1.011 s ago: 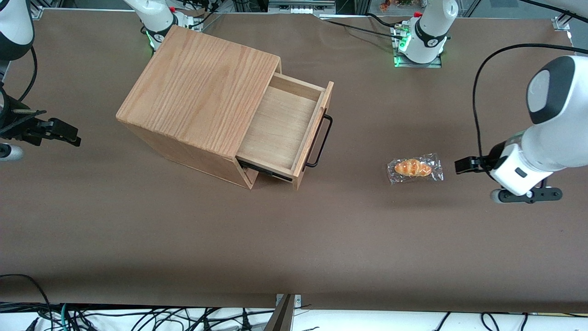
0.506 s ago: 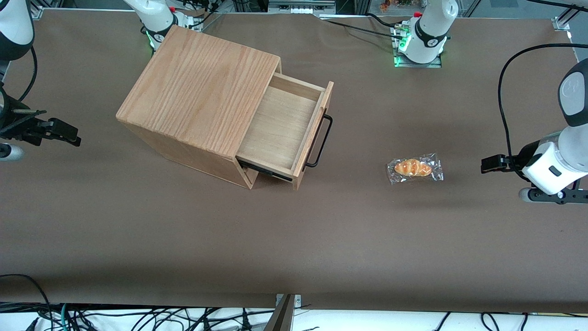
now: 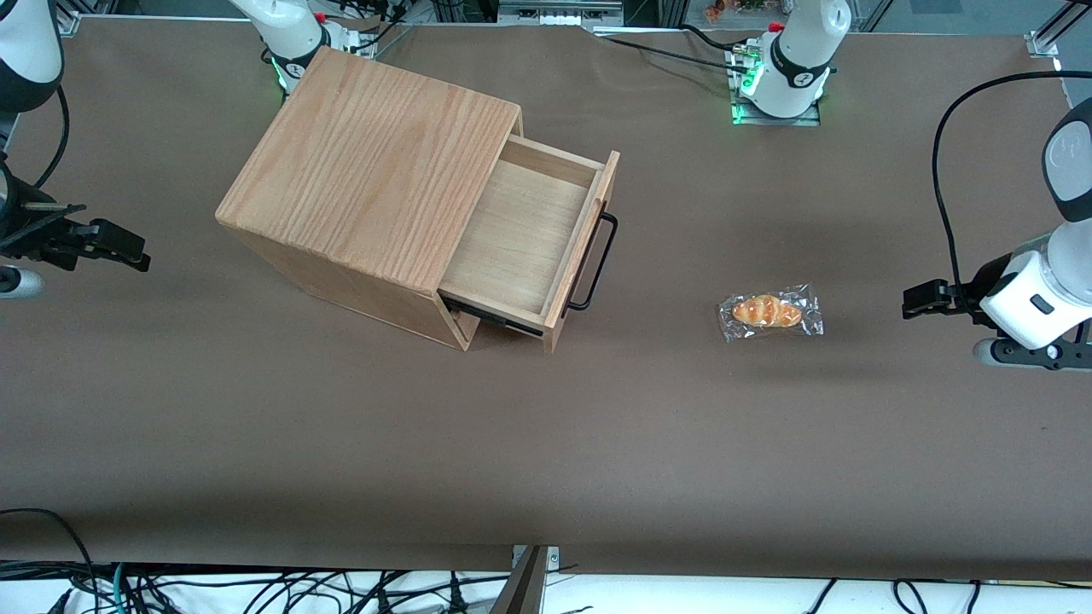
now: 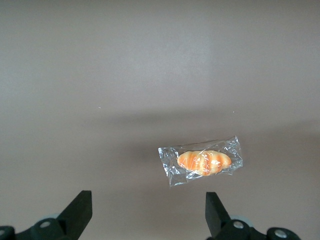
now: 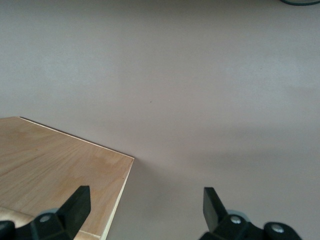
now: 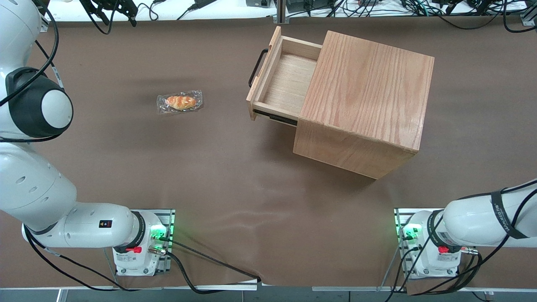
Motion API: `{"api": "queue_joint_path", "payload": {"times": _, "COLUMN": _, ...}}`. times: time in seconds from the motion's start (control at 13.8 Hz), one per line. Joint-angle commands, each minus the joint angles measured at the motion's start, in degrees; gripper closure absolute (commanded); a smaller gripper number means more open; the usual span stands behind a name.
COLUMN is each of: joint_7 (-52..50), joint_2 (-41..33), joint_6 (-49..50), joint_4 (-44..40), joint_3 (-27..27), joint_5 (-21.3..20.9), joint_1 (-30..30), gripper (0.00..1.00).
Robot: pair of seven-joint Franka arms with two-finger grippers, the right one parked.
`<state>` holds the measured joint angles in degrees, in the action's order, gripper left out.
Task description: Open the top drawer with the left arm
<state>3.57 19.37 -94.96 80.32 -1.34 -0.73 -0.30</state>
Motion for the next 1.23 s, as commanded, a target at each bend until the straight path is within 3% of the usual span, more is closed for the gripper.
{"api": "queue_joint_path", "payload": {"times": 0.0, "joint_7": 1.01, "joint_2": -3.37, "joint_6": -1.11, "joint_4": 2.73, "joint_3": -0.95, "joint_5": 1.35, "joint_1": -0.75, "gripper": 0.0}}
{"api": "queue_joint_path", "payload": {"times": 1.16, "joint_7": 0.48, "joint_2": -3.29, "joint_6": -1.9, "joint_4": 2.65, "joint_3": -3.15, "joint_5": 3.19, "joint_1": -0.67, "gripper": 0.0}}
